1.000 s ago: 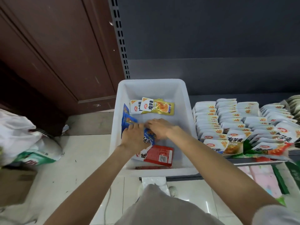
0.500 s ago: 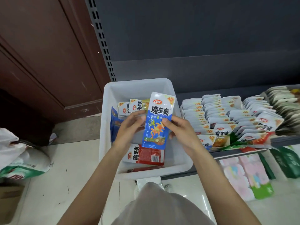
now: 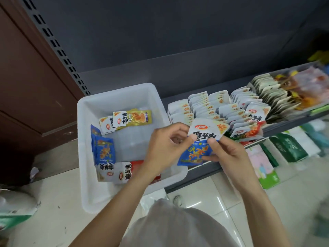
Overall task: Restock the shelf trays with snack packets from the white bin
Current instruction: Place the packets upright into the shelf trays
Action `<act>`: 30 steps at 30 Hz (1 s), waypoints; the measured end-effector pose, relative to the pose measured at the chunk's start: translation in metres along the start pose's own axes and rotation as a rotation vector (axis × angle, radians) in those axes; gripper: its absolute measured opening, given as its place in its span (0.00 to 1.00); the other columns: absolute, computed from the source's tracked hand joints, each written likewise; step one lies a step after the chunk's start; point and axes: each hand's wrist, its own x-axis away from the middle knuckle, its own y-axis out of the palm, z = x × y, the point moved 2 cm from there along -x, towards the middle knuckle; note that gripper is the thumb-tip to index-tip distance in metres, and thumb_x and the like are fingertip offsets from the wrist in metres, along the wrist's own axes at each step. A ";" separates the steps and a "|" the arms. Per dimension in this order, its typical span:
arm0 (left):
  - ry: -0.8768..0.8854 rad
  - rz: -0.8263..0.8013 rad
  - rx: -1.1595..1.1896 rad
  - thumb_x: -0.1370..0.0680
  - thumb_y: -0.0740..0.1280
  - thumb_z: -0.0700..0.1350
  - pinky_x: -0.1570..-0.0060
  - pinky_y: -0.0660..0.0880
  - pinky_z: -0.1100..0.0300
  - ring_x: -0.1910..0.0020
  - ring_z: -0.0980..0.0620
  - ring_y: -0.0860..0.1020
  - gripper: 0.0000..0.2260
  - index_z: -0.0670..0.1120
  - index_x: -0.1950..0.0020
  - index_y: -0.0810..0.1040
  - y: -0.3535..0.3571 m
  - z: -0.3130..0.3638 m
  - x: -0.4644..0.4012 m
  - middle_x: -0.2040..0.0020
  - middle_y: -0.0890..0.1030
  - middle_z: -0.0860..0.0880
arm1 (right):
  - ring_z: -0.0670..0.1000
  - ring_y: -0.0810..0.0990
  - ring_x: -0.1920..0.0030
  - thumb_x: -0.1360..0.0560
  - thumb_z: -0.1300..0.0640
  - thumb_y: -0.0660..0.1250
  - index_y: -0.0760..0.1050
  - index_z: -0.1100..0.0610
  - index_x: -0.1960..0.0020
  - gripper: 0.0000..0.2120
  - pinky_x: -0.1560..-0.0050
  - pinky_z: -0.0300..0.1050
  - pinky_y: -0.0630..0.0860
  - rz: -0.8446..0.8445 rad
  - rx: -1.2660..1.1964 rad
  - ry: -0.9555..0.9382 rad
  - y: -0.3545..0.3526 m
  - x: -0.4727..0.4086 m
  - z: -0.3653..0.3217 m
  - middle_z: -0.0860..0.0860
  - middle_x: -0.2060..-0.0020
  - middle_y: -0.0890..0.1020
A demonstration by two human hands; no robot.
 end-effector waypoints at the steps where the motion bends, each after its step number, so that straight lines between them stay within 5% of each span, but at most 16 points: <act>1: -0.004 -0.021 -0.016 0.30 0.70 0.49 0.63 0.72 0.69 0.67 0.63 0.77 0.04 0.55 0.61 0.76 0.009 -0.003 0.000 0.69 0.80 0.58 | 0.54 0.83 0.54 0.27 0.54 0.65 0.78 0.68 0.50 0.16 0.61 0.41 0.80 0.009 0.001 -0.001 -0.008 0.002 0.003 0.60 0.56 0.83; 4: 0.022 -0.116 -0.087 0.29 0.70 0.52 0.57 0.75 0.65 0.62 0.64 0.79 0.05 0.54 0.57 0.78 0.024 -0.011 -0.003 0.64 0.81 0.61 | 0.49 0.84 0.53 0.26 0.56 0.64 0.80 0.57 0.52 0.08 0.58 0.42 0.81 0.050 0.007 -0.024 -0.026 0.004 0.014 0.50 0.56 0.85; 9: 0.062 -0.036 -0.271 0.26 0.69 0.51 0.55 0.71 0.66 0.54 0.61 0.78 0.06 0.51 0.52 0.80 0.012 -0.035 -0.010 0.55 0.82 0.60 | 0.54 0.83 0.50 0.22 0.57 0.63 0.77 0.59 0.58 0.09 0.54 0.41 0.81 0.238 -0.109 0.011 -0.044 -0.010 0.032 0.55 0.54 0.84; 12: 0.080 -0.056 -0.478 0.27 0.72 0.51 0.56 0.72 0.62 0.56 0.60 0.75 0.07 0.52 0.51 0.81 0.004 -0.051 -0.011 0.55 0.80 0.59 | 0.54 0.83 0.49 0.21 0.57 0.62 0.77 0.58 0.59 0.10 0.51 0.46 0.81 0.180 -0.173 0.023 -0.041 -0.020 0.040 0.57 0.54 0.83; 16: 0.084 -0.095 -0.629 0.27 0.71 0.50 0.59 0.74 0.58 0.57 0.58 0.75 0.05 0.53 0.52 0.83 0.005 -0.059 -0.017 0.56 0.81 0.56 | 0.51 0.83 0.50 0.21 0.60 0.61 0.77 0.60 0.46 0.08 0.54 0.42 0.81 0.067 -0.146 0.044 -0.029 -0.033 0.057 0.50 0.54 0.84; 19: 0.096 -0.052 -0.677 0.27 0.71 0.51 0.61 0.71 0.61 0.57 0.56 0.76 0.05 0.53 0.53 0.84 0.006 -0.060 -0.024 0.57 0.82 0.55 | 0.51 0.83 0.49 0.21 0.61 0.60 0.76 0.63 0.42 0.11 0.53 0.41 0.80 0.004 -0.048 0.005 -0.027 -0.036 0.069 0.53 0.50 0.83; 24: 0.086 -0.050 -0.653 0.26 0.71 0.50 0.62 0.73 0.59 0.59 0.55 0.75 0.05 0.52 0.52 0.84 0.006 -0.064 -0.029 0.58 0.82 0.54 | 0.48 0.83 0.50 0.21 0.59 0.63 0.79 0.60 0.50 0.08 0.50 0.51 0.81 -0.002 0.194 -0.036 -0.025 -0.038 0.085 0.47 0.53 0.84; 30: -0.023 -0.064 -0.490 0.27 0.72 0.49 0.59 0.74 0.62 0.61 0.61 0.78 0.05 0.52 0.53 0.83 0.000 -0.069 -0.029 0.59 0.83 0.56 | 0.45 0.81 0.57 0.25 0.55 0.69 0.78 0.61 0.52 0.09 0.61 0.34 0.77 -0.011 0.687 -0.245 -0.018 -0.041 0.074 0.47 0.57 0.82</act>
